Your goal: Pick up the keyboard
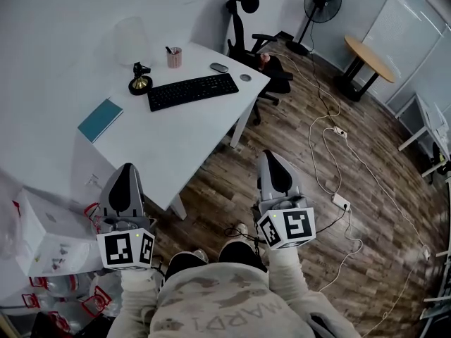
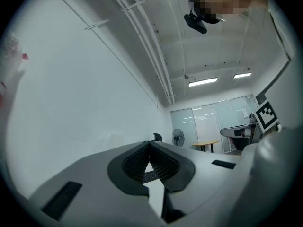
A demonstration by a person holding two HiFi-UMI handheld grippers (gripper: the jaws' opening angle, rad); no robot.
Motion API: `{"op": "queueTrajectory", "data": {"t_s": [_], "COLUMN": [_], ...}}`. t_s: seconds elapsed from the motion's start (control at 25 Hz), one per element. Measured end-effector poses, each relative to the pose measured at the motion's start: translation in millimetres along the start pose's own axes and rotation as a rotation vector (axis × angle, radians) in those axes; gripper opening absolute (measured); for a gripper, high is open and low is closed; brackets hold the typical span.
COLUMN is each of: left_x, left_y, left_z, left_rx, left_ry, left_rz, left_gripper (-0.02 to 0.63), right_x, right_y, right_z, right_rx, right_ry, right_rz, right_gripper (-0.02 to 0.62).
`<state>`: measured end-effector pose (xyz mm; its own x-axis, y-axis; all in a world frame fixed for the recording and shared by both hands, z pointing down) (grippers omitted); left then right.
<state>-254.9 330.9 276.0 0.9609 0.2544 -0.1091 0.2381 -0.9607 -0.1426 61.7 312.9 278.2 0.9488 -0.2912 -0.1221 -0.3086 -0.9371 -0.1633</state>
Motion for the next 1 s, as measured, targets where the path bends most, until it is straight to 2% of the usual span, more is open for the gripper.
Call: {"op": "queueTrajectory", "data": {"t_s": [0.44,1.0], "left_x": [2,-10], "left_y": [50,144], "left_z": [-7,-23], "left_rx": [-0.001,-0.010], "left_ry": [-0.001,0.012], "left_rz": [0.010,0.099], "left_gripper": [0.006,0.006], "right_x": [29,76], "right_y": [46,157], "right_z": [-14,-41], "right_rx": [-0.005,-0.003], "right_ry": [0.013,0.030], "right_rz": [0.009,0.086], "right_gripper": [0.009,0.009]}}
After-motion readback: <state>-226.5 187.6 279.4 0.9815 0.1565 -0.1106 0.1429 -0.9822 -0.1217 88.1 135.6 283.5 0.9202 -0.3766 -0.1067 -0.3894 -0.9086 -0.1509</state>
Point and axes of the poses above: the fingertips, and each gripper's own axes: y forward along the fingers, x to its right, z out of its top, the point moved 7 cm from there along -y, backward along the fingers, and after that the axes turned 7 degrees about -y, right-handed, at the moved point
